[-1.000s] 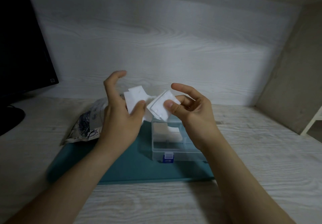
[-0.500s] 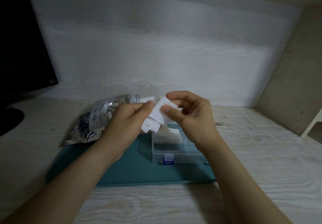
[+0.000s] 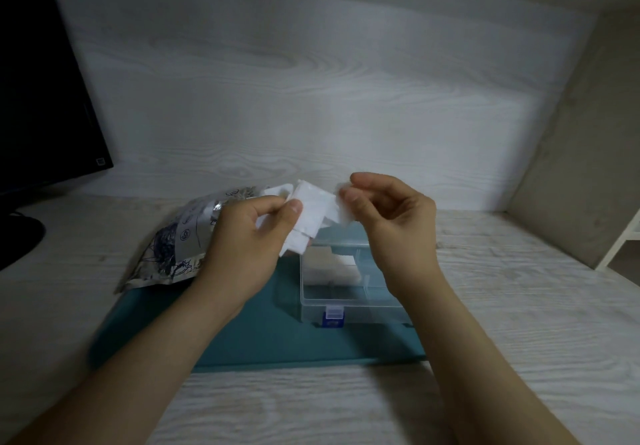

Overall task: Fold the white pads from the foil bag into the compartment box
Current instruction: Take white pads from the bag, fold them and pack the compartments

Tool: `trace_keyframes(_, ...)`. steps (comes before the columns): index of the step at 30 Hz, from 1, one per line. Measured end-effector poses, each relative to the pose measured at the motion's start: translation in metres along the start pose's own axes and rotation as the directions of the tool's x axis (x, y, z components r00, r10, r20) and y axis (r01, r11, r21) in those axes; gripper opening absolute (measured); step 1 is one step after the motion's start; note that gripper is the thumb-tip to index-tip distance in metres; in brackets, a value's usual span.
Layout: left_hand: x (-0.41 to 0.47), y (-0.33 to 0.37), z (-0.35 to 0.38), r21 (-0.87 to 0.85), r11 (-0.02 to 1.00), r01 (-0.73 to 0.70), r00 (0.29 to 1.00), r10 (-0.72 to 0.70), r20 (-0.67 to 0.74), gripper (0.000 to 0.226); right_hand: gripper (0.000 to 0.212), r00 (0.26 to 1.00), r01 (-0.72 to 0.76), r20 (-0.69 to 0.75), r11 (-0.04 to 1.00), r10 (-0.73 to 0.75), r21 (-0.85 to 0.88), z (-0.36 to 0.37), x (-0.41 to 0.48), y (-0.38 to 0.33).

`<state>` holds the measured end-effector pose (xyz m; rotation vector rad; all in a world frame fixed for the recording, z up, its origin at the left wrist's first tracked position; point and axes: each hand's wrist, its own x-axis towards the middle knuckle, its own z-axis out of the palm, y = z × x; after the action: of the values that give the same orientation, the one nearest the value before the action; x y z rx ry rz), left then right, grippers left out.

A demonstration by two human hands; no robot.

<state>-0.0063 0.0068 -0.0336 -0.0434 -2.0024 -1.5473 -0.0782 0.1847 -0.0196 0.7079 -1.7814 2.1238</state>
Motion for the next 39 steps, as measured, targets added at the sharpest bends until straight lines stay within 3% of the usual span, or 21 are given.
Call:
trace_keyframes(4, 0.002, -0.004, -0.001, -0.003, 1.000, 0.000, 0.996, 0.000, -0.085, 0.026, 0.022, 0.996, 0.005, -0.085, 0.997, 0.002, 0.081, -0.004, 0.002, -0.003)
trace_keyframes(8, 0.003, -0.007, -0.001, 0.019, 1.000, 0.002, 0.996, -0.001, -0.085, 0.028, 0.033, 1.000, -0.020, 0.019, 0.999, 0.019, 0.028, -0.001, 0.000, -0.006)
trace_keyframes(13, -0.003, 0.002, 0.004, -0.026, 0.998, 0.060, 0.998, -0.059, 0.027, 0.022, 0.049, 0.989, -0.056, 0.136, 0.998, 0.060, -0.031, 0.006, -0.007, -0.005)
trace_keyframes(20, -0.002, 0.004, 0.006, -0.142, 0.974, 0.179, 0.980, -0.164, 0.110, 0.034, 0.042, 0.995, -0.060, 0.077, 0.997, 0.063, -0.042, 0.009, -0.006, -0.005)
trace_keyframes(30, -0.006, 0.007, 0.006, -0.121, 0.977, 0.174, 0.971, -0.150, 0.184, 0.030, 0.041, 0.997, -0.039, 0.061, 0.997, 0.044, -0.069, 0.008, -0.005, -0.004)
trace_keyframes(39, -0.004, 0.004, 0.006, -0.082, 0.986, 0.145, 0.988, -0.140, 0.065, 0.026, 0.019, 0.999, -0.036, -0.039, 0.999, 0.036, 0.001, 0.003, -0.003, -0.004)
